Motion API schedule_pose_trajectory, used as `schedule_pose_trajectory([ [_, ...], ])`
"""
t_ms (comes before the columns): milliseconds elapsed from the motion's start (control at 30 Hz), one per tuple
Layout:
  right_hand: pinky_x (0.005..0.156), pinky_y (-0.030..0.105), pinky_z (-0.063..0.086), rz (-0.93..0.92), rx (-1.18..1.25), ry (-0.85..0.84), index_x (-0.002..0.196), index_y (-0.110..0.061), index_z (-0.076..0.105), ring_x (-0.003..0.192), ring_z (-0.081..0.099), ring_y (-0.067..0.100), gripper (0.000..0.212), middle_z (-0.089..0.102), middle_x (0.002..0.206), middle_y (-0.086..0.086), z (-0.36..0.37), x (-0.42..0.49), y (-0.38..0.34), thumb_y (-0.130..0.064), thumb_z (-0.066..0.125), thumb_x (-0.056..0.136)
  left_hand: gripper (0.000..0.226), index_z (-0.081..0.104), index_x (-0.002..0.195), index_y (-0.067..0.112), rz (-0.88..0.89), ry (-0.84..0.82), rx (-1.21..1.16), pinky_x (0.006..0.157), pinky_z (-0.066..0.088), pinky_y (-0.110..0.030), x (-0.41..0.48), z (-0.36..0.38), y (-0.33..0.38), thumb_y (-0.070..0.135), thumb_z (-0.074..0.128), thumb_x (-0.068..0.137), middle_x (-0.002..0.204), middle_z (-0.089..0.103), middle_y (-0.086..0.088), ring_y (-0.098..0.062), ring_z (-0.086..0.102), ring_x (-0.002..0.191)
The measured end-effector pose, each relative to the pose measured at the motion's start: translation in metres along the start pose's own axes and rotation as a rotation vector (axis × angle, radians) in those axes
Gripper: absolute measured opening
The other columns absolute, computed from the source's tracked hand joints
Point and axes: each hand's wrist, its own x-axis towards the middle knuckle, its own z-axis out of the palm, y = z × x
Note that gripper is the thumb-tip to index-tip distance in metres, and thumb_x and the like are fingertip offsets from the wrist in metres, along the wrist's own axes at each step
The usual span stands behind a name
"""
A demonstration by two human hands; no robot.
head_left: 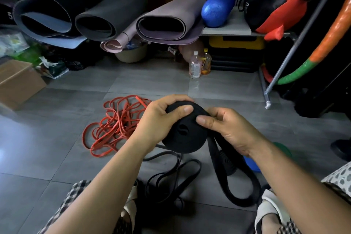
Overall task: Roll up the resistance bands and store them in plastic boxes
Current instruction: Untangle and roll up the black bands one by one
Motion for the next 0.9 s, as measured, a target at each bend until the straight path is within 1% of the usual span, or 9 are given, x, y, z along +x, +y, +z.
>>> schedule_pose_trajectory([
  [100,0.088,0.028,0.053,0.12,-0.211,-0.139,0.113,-0.011,0.059,0.097,0.065,0.014,0.05,0.069,0.105,0.006,-0.019,-0.003,0.004,-0.026,0.078,0.069,0.015,0.068,0.086,0.026,-0.013,0.131,-0.1,0.068,0.05,-0.015,0.004,-0.009,0.001,0.013,0.061,0.085,0.079,0.069,0.015,0.0,0.063,0.078],
  [200,0.097,0.033,0.048,0.312,-0.39,-0.173,0.101,-0.014,0.062,0.102,0.065,0.019,0.026,0.071,0.103,0.006,-0.035,-0.01,0.018,-0.008,0.072,0.078,0.01,0.069,0.084,0.028,-0.042,0.242,-0.225,0.07,0.051,-0.021,0.008,-0.025,0.002,0.02,0.062,0.082,0.083,0.069,0.011,-0.004,0.063,0.081],
  [300,0.086,0.032,0.05,0.326,-0.454,-0.049,0.091,-0.018,0.064,0.1,0.065,0.023,0.021,0.071,0.099,0.008,-0.036,-0.012,0.027,0.001,0.06,0.083,0.012,0.067,0.086,0.025,-0.038,0.296,-0.297,0.072,0.053,-0.023,0.008,-0.034,0.005,0.018,0.058,0.085,0.087,0.067,0.006,-0.007,0.062,0.081],
  [433,0.081,0.036,0.055,0.294,-0.536,0.186,0.087,-0.02,0.066,0.086,0.066,0.023,0.018,0.069,0.093,0.007,-0.034,-0.008,0.034,-0.005,0.056,0.081,0.01,0.067,0.088,0.023,-0.043,0.315,-0.328,0.068,0.053,-0.021,0.007,-0.033,0.005,0.019,0.058,0.085,0.085,0.067,0.006,-0.007,0.063,0.078],
  [533,0.076,0.033,0.054,0.311,-0.491,0.193,0.086,-0.016,0.066,0.077,0.063,0.019,0.015,0.068,0.084,0.005,-0.032,-0.009,0.039,-0.005,0.056,0.083,0.007,0.07,0.084,0.027,-0.026,0.303,-0.329,0.069,0.053,-0.022,0.006,-0.034,0.005,0.027,0.068,0.077,0.086,0.068,0.007,-0.008,0.063,0.082],
  [600,0.072,0.03,0.051,0.329,-0.358,0.205,0.09,-0.012,0.065,0.072,0.06,0.015,0.01,0.065,0.078,0.002,-0.033,-0.009,0.04,-0.008,0.055,0.088,0.01,0.069,0.086,0.026,-0.019,0.311,-0.34,0.073,0.054,-0.026,0.006,-0.034,0.005,0.029,0.067,0.076,0.088,0.068,0.005,-0.011,0.063,0.084],
  [733,0.066,0.034,0.056,0.303,0.248,0.266,0.086,-0.006,0.057,0.067,0.069,0.017,0.008,0.068,0.071,0.008,-0.042,-0.009,0.036,-0.01,0.052,0.091,0.01,0.067,0.09,0.021,-0.027,0.4,-0.342,0.077,0.053,-0.03,0.009,-0.042,0.003,0.019,0.058,0.086,0.091,0.066,-0.001,-0.015,0.062,0.085],
  [833,0.065,0.039,0.057,0.259,0.537,0.202,0.073,-0.007,0.071,0.073,0.071,0.018,0.035,0.071,0.077,0.01,-0.055,-0.011,0.027,-0.026,0.088,0.05,0.014,0.067,0.085,0.028,0.006,0.48,-0.161,0.083,0.05,-0.03,0.011,-0.051,0.0,0.017,0.059,0.088,0.086,0.067,0.007,-0.01,0.061,0.085],
  [900,0.074,0.042,0.053,0.271,0.578,0.157,0.066,-0.019,0.074,0.078,0.07,0.011,0.05,0.072,0.081,0.001,-0.064,-0.012,0.021,-0.037,0.094,0.024,0.015,0.066,0.084,0.029,0.029,0.506,-0.088,0.082,0.049,-0.024,0.011,-0.053,0.0,0.016,0.06,0.088,0.08,0.067,0.014,-0.003,0.06,0.081],
])
